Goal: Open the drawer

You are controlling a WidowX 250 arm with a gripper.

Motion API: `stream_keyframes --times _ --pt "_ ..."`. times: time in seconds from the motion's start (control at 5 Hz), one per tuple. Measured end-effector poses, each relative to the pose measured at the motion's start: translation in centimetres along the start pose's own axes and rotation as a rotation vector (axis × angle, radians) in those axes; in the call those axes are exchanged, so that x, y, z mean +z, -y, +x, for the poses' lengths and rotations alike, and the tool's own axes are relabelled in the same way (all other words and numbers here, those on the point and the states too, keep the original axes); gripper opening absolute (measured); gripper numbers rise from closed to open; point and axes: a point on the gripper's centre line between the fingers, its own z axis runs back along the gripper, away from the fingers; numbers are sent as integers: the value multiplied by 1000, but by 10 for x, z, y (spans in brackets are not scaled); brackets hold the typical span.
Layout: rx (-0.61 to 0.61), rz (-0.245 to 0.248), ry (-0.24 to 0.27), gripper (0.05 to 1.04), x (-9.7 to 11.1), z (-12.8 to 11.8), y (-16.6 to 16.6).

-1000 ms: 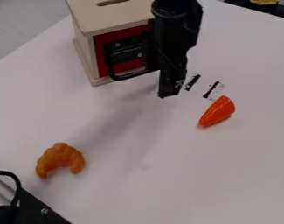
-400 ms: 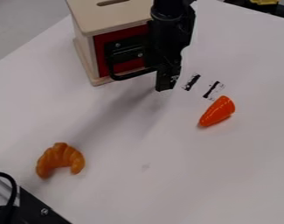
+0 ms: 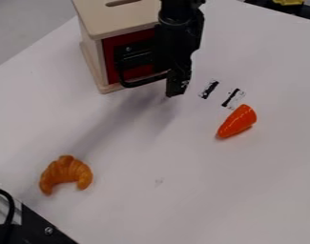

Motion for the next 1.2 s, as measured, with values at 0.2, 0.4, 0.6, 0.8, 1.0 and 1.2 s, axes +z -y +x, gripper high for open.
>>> stream_keyframes --times 0.2,0.4,0.6,0.8,1.0,1.2 --pt "4 -19 -5 964 -11 2 -4" --pt "-12 -29 -7 691 -20 3 -2" --pt "-15 -20 1 392 -22 2 -2" --pt "-4 -23 -3 182 -24 0 0" --pt "0 -24 2 132 -23 0 5" --pt "-2 -22 1 124 -23 0 6"
